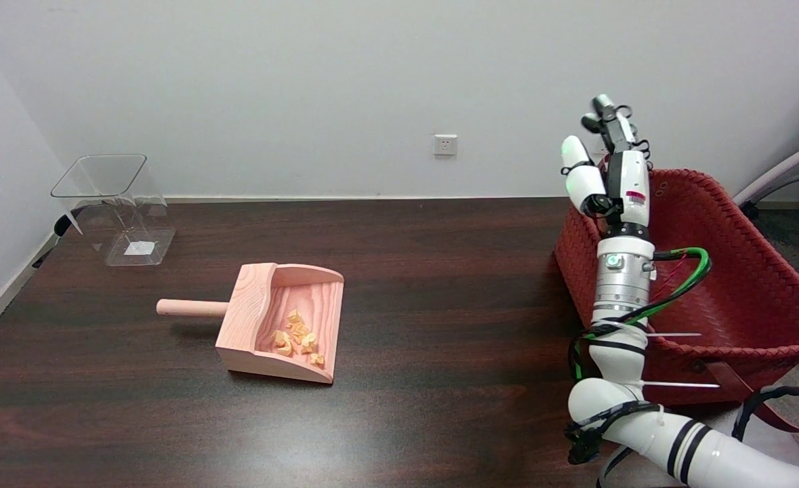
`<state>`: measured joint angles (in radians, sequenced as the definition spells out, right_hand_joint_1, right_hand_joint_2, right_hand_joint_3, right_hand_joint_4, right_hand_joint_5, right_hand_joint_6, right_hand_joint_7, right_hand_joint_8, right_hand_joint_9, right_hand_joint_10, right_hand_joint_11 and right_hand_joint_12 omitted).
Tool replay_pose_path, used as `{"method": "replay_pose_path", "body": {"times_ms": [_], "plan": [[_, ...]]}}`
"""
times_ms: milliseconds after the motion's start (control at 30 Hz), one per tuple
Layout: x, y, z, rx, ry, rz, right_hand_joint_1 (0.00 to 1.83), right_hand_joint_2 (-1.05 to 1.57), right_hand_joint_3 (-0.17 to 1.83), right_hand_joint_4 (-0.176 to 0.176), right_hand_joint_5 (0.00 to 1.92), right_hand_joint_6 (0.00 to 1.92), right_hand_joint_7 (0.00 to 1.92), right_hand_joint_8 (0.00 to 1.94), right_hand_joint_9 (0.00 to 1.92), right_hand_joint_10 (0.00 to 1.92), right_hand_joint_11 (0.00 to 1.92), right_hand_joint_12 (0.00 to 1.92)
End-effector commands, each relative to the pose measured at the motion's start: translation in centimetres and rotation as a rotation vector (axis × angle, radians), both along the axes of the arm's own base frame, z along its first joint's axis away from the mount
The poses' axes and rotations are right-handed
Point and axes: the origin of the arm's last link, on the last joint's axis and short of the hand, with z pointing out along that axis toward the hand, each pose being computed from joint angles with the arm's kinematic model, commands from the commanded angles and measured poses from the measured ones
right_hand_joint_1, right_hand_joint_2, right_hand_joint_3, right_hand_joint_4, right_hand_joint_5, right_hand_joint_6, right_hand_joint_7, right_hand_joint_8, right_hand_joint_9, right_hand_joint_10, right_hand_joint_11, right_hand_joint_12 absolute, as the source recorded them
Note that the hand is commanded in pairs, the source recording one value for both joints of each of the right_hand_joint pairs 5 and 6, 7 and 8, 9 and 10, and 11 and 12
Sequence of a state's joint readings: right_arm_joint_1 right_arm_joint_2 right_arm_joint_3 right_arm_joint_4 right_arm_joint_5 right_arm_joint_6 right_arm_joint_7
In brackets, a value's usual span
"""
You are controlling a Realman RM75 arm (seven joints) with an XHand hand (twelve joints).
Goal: Place the broom into the brown storage basket.
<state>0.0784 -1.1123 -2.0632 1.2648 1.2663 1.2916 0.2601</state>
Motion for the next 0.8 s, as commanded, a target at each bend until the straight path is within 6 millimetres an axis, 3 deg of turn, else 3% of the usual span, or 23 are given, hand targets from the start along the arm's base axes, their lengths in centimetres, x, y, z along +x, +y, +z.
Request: {"method": "replay_pose_path", "body": {"times_ms": [33,100,200,333,600,800], "plan": [[1.0,0.8,-1.2,0.028,-0.023,-0.04,0.59,1.35,-0.17,0.0,0.13,0.13,0.3,0.3,0.13,0.13,0.13,0.13],[1.2,1.2,-1.4,0.047,-0.039,-0.044,0.55,1.34,-0.01,0.0,0.1,0.1,0.27,0.27,0.1,0.1,0.1,0.1],[1.5,1.5,-1.8,0.058,-0.03,-0.046,0.48,1.28,0.54,0.0,0.07,0.07,0.22,0.22,0.07,0.07,0.07,0.07],[2.2,2.0,-2.5,0.066,-0.021,-0.021,0.35,1.29,1.01,0.0,0.06,0.06,0.19,0.19,0.06,0.06,0.06,0.06],[4.7,3.2,-3.4,0.1,-0.006,0.064,0.34,1.27,1.02,0.0,0.05,0.05,0.2,0.2,0.05,0.05,0.05,0.05],[6.4,4.1,-3.9,0.095,0.023,0.103,0.31,1.28,1.06,0.0,0.07,0.07,0.37,0.37,0.07,0.07,0.07,0.07]]}}
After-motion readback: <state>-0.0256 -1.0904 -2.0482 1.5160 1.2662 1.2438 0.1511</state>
